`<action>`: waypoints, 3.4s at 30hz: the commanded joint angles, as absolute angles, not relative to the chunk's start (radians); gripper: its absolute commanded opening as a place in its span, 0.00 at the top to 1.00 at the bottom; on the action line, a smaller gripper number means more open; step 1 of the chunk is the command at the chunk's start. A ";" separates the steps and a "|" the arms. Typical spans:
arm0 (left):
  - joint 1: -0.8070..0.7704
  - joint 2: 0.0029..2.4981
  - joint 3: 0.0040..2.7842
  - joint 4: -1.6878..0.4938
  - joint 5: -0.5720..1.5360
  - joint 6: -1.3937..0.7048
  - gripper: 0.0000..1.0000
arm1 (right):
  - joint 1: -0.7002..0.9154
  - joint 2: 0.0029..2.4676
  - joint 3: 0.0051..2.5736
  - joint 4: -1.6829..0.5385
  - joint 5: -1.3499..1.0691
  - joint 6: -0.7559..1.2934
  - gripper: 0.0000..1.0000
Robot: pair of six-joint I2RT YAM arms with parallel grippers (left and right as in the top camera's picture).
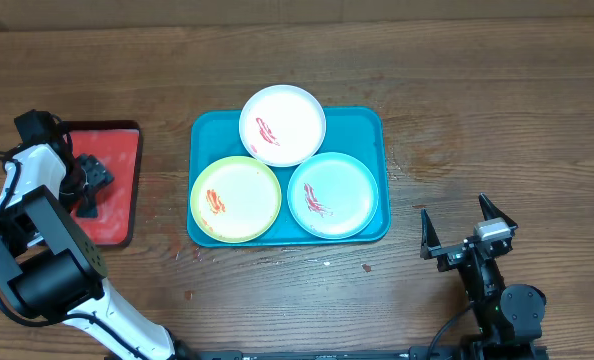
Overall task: Clean dirty plates on tray and stack at the side
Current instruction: 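Keep dipping and scrubbing the sponge in the red tray water, then lift the wet sponge out of the red tray with the left gripper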
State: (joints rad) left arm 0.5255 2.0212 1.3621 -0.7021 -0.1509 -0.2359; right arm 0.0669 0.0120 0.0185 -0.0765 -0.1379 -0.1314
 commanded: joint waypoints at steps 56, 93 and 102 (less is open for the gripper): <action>0.529 2.042 1.829 -1.163 0.153 -0.109 0.96 | 0.063 0.003 0.008 -0.073 -0.132 -0.128 0.00; 0.567 2.048 2.014 -1.364 0.085 -0.207 0.96 | 0.063 0.003 0.008 -0.072 -0.132 -0.128 0.00; 0.529 2.054 1.654 -1.084 0.112 -0.218 0.96 | 0.063 0.003 0.008 -0.072 -0.132 -0.128 0.00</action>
State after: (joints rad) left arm 0.5358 2.0373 1.7027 -1.0790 0.0734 -0.2081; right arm 0.0669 0.0109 0.0185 -0.0761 -0.1383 -0.1314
